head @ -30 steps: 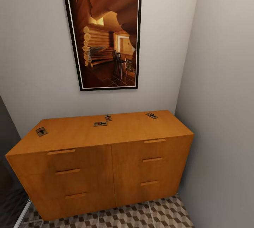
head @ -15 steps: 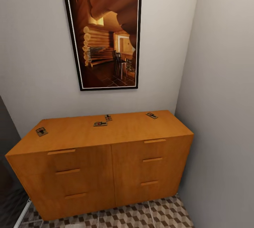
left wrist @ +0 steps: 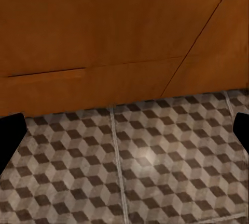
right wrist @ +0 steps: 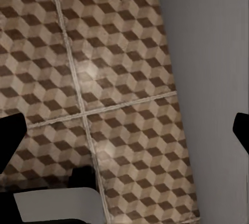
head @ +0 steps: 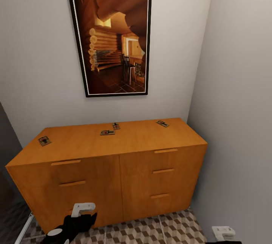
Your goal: Take the four mousetraps from the cabinet in the bathroom and place them on the bathroom floor. Make sure all four end up on the same floor surface, and ensure that at least two of them are either under or directly next to the same bathroom sink.
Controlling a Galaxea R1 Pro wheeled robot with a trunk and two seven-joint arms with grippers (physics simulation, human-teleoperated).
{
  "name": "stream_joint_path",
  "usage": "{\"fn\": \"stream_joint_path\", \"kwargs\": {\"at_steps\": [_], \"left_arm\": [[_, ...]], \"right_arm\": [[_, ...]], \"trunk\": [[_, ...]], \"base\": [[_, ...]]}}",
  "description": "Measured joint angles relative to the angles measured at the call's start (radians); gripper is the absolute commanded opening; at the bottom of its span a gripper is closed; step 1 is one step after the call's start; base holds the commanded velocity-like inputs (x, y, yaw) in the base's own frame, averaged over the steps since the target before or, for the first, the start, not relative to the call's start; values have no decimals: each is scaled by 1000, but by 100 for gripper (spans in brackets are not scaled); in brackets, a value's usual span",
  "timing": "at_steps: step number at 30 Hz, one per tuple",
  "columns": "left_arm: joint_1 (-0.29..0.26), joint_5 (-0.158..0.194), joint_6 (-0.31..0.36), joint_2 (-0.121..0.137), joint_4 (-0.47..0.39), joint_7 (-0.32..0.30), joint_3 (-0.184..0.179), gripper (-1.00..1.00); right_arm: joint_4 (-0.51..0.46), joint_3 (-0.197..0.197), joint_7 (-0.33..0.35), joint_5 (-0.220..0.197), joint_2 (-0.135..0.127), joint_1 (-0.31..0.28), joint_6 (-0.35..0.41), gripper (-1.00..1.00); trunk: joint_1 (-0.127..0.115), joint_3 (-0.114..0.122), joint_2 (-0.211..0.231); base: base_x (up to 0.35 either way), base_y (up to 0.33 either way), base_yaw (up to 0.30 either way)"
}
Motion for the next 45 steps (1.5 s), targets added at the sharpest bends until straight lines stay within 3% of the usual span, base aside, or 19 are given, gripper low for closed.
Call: {"fn": "stream_joint_path", "kwargs": {"at_steps": [11,26,33,45], "left_arm": [[0,-4,66,-14,-106,1,-46,100],[-9,-5,68,-28,-115,2,-50,100],[-194,-6,77,-77,-119,3,-54,100],[-382,-30,81,-134,-119,3,-67,100]], "right_arm": [[-228,-29,-6,4,-12,-17,142,100],[-261,-34,-10,4,-17,-65,195,100],[-268,-46,-14,4,-19,-206,207,100],[-269,-50,-29,3,-16,-306,207,100]], "trunk": [[0,0,0],[0,0,0],[0,0,0],[0,0,0]], "base": [[0,0,0],[0,0,0],[0,0,0],[0,0,0]]}}
